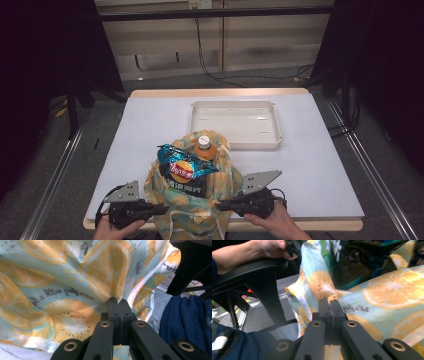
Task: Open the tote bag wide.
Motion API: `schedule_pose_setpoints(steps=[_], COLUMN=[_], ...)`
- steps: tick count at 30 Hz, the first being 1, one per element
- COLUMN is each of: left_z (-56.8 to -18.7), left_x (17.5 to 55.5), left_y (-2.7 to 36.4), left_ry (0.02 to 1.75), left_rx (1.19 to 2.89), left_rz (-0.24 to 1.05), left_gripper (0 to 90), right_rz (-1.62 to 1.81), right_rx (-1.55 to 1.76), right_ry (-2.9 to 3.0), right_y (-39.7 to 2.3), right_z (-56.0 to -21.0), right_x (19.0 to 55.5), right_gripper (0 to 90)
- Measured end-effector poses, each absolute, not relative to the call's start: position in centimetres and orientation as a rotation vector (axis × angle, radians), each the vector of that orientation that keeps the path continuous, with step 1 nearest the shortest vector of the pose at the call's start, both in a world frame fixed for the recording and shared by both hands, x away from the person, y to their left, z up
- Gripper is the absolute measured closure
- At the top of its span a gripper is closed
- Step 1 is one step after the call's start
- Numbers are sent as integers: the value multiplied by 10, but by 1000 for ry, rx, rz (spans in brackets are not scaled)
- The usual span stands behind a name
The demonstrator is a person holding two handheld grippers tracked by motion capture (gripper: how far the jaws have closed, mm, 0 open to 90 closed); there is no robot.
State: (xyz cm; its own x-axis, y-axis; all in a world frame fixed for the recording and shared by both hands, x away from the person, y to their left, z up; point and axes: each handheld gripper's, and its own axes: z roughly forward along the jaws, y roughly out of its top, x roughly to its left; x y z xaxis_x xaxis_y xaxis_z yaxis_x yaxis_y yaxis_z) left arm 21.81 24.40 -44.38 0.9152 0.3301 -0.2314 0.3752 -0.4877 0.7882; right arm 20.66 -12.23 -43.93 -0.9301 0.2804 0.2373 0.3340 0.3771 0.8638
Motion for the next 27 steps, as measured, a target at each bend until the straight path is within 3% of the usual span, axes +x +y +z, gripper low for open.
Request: schedule_pose_setpoints(steps=[18,27], left_z=[-444,-424], left_x=[221,210], left_y=[246,254], left_ry=[512,451], left_rx=[2148,2007], left_rz=[-76,-17], left_gripper=[900,756], right_rz=[-1434,-1503], right_rx=[-597,-564], right_ry=[-2637,-2648], right_y=[-108,-108], right_z=[-478,-465], right_x=[209,200], right_gripper=[900,900])
